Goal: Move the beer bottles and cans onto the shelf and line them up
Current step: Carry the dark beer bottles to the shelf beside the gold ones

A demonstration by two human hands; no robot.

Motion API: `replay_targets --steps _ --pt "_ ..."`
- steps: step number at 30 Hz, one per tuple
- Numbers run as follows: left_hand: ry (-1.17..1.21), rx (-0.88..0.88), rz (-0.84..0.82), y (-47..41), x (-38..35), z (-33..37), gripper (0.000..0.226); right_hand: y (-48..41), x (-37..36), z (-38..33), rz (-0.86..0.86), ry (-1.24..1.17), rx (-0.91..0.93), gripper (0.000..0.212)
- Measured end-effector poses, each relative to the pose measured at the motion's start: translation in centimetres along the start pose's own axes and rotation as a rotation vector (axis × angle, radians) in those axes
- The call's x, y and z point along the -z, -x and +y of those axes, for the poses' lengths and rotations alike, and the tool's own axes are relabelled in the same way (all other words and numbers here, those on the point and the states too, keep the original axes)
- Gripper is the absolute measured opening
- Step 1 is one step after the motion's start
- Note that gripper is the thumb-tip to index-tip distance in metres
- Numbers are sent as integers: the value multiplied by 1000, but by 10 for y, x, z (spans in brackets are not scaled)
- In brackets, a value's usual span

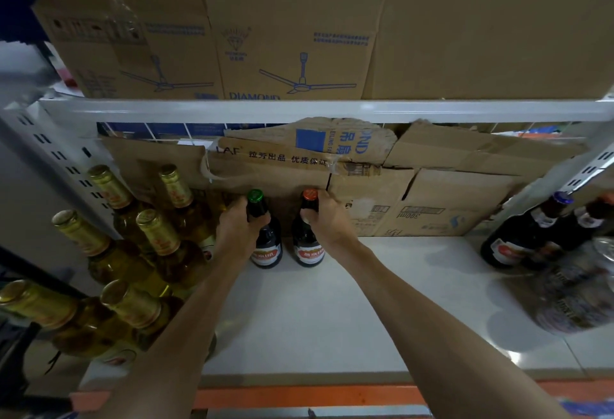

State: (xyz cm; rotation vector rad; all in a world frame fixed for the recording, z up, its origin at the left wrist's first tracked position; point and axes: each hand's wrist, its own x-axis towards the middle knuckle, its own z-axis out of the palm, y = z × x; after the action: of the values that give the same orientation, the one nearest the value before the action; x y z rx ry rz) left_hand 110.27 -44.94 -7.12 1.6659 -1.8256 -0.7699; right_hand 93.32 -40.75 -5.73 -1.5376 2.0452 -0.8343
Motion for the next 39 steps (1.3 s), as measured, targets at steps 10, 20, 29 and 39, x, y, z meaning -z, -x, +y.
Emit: replay_targets --steps 10,20,29,39 --pt "37 8 -29 1 2 0 27 5 -1 2 70 28 11 33" --pt "149 58 -61 5 1 6 44 15 12 5 43 -88 -8 42" --pt "254 -649 344 103 -10 166 19 83 114 92 235 86 -164 40" --pt "-66 -490 -440 160 -207 303 29 212 317 225 544 141 -347 26"
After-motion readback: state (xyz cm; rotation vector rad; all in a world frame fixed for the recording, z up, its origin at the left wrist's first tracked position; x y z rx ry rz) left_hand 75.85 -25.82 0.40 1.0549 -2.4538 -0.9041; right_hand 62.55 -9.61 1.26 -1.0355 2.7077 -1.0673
